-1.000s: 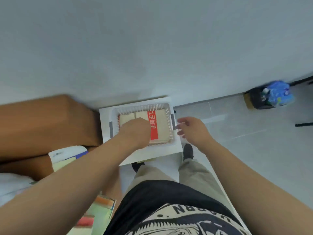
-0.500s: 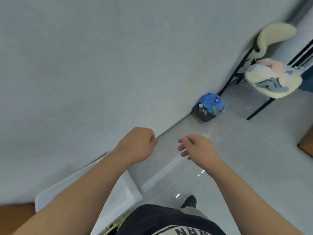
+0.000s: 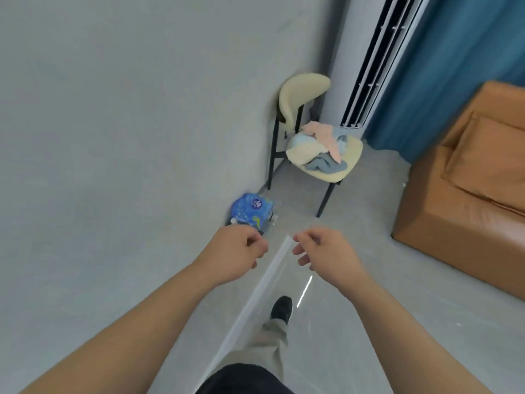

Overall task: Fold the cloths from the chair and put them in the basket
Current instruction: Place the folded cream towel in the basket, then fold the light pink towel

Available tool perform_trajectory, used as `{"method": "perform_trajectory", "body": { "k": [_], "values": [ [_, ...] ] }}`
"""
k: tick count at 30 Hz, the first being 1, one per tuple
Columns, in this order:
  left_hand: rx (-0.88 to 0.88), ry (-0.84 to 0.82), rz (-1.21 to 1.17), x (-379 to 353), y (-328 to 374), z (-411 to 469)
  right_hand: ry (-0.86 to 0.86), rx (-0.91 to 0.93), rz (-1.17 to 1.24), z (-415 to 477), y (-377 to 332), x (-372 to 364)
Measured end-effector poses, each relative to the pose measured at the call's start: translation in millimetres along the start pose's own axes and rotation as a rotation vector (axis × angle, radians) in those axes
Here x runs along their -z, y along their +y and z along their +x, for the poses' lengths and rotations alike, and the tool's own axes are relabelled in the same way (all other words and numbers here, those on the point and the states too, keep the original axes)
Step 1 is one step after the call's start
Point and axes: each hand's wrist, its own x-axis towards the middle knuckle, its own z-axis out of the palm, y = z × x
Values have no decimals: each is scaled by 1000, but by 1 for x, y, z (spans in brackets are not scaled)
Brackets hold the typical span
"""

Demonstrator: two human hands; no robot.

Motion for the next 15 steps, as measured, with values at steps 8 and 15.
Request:
{"method": "perform_trajectory", "body": {
  "k": [8,15],
  "values": [
    [-1,-128,-147,-60,118,226,134,-90,-47,160,21,167],
    [-59,-269,-128,-110,255,373,194,-139,35,266,42,298]
  ]
}}
